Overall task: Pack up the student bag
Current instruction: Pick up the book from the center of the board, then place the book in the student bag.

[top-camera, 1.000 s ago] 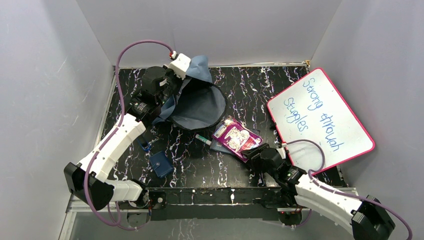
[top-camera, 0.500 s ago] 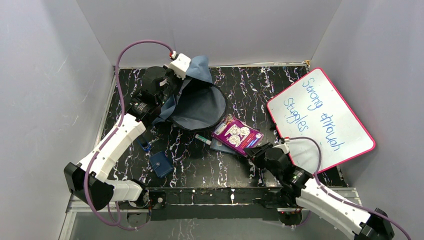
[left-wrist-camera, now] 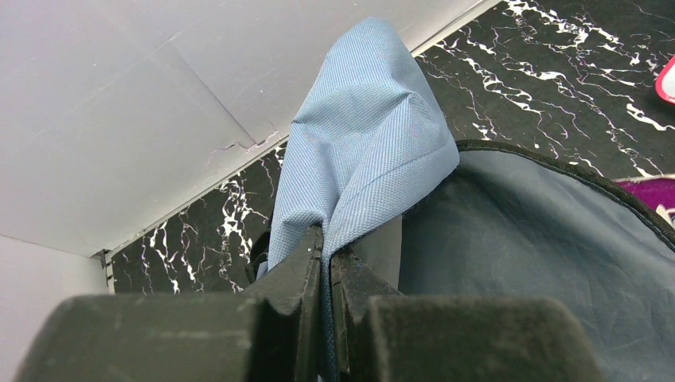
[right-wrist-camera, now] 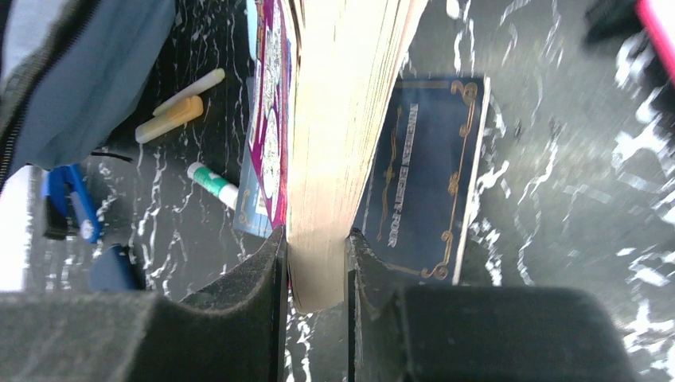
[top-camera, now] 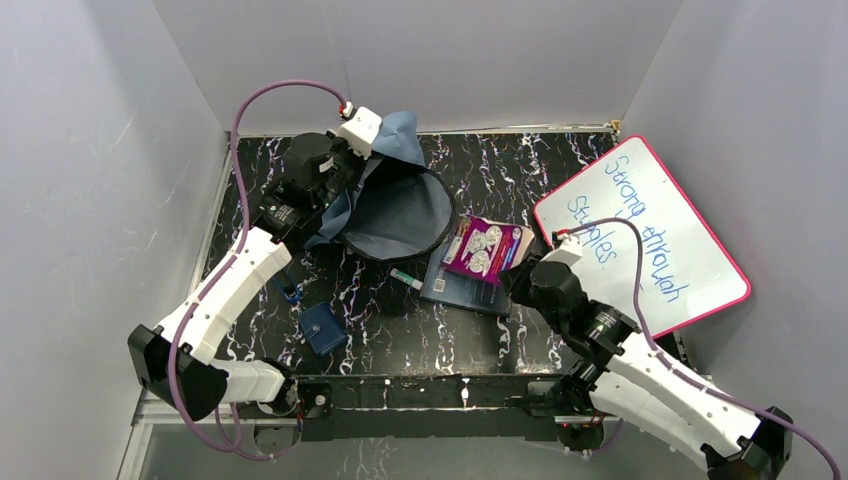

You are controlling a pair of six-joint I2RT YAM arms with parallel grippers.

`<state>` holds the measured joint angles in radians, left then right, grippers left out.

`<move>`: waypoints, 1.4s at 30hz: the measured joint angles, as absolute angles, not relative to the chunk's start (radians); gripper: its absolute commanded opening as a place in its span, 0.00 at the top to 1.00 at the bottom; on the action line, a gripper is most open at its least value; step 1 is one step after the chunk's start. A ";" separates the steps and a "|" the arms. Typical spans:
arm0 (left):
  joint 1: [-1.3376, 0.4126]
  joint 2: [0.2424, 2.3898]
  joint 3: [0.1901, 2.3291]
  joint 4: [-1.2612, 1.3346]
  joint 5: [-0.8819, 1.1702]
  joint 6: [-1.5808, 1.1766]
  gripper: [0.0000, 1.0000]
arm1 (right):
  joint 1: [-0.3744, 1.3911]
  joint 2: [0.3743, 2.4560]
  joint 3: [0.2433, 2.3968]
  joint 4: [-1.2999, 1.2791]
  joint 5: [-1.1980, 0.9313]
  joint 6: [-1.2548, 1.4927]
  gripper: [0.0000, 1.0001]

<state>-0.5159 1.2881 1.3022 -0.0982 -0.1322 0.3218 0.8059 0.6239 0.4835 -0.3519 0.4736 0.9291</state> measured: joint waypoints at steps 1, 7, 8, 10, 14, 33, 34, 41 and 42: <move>-0.516 1.288 1.302 -0.098 -0.133 0.322 1.00 | 0.806 0.630 0.505 -0.355 0.485 0.879 1.00; -0.516 1.289 1.302 -0.098 -0.133 0.321 1.00 | 0.805 0.651 0.655 -0.384 0.554 0.679 1.00; -0.516 1.290 1.302 -0.098 -0.133 0.321 1.00 | 0.805 0.656 0.688 -0.395 0.564 0.668 1.00; -0.516 1.294 1.302 -0.098 -0.133 0.320 1.00 | 0.805 0.661 0.741 -0.405 0.580 0.654 1.00; -0.517 1.313 1.302 -0.098 -0.131 0.313 1.00 | 0.805 0.663 0.828 -0.402 0.600 0.655 1.00; -0.519 1.364 1.308 -0.098 -0.129 0.287 1.00 | 0.805 0.823 0.892 -0.289 0.456 1.164 1.00; -0.519 1.366 1.309 -0.098 -0.129 0.287 1.00 | 0.805 0.833 0.892 -0.281 0.445 1.180 1.00; -0.519 1.370 1.315 -0.099 -0.130 0.284 1.00 | 0.805 0.867 0.892 -0.267 0.407 1.270 1.00; -0.519 1.370 1.318 -0.099 -0.130 0.282 1.00 | 0.805 0.873 0.891 -0.266 0.405 1.289 1.00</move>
<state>-0.5194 1.3705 1.3182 -0.0994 -0.1303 0.2821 0.8051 0.8726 0.8906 -0.2661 0.4046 1.2888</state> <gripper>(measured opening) 0.029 0.306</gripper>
